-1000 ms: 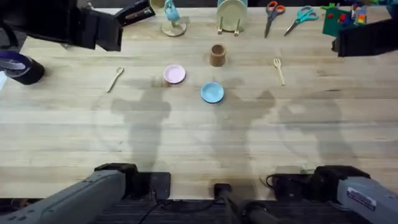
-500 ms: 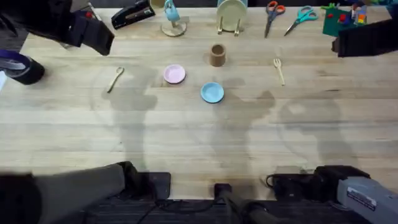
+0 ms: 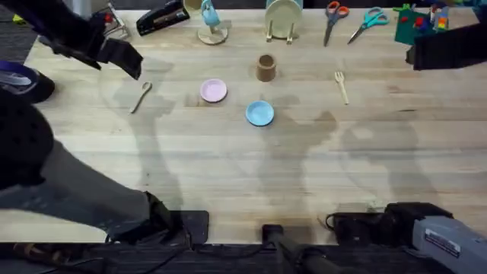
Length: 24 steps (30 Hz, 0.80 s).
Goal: Pick up a utensil and set it on the pink plate, then put the other utensil in the container.
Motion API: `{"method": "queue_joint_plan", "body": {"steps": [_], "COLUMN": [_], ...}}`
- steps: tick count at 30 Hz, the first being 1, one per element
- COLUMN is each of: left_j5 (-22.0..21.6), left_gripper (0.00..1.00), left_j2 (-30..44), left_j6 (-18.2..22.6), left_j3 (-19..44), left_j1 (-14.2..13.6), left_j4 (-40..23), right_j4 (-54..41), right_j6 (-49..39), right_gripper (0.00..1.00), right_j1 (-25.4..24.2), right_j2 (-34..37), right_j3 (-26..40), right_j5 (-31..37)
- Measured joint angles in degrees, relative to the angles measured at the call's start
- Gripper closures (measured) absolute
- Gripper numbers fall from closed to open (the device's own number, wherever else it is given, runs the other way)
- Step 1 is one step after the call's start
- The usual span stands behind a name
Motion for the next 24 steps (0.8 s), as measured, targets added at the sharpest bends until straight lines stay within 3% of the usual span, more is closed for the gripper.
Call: {"method": "queue_joint_plan", "body": {"steps": [7,16,24], "left_j5": [0.2,0.3,-0.3], "left_gripper": [0.002,0.006,0.006], "left_j2": [6.3,6.8,7.7], "left_j6": [0.5,0.9,0.9], "left_j3": [-1.0,-12.1,-14.7], "left_j1": [0.0,0.0,0.0], "left_j4": [6.1,20.3,24.8], "right_j4": [0.0,0.0,0.0], "right_j6": [0.0,0.0,0.0], "right_gripper": [0.005,0.005,0.005], "right_j1": [0.0,0.0,0.0], "right_j2": [0.0,0.0,0.0], "right_j3": [0.0,0.0,0.0], "right_j5": [0.0,0.0,0.0]}}
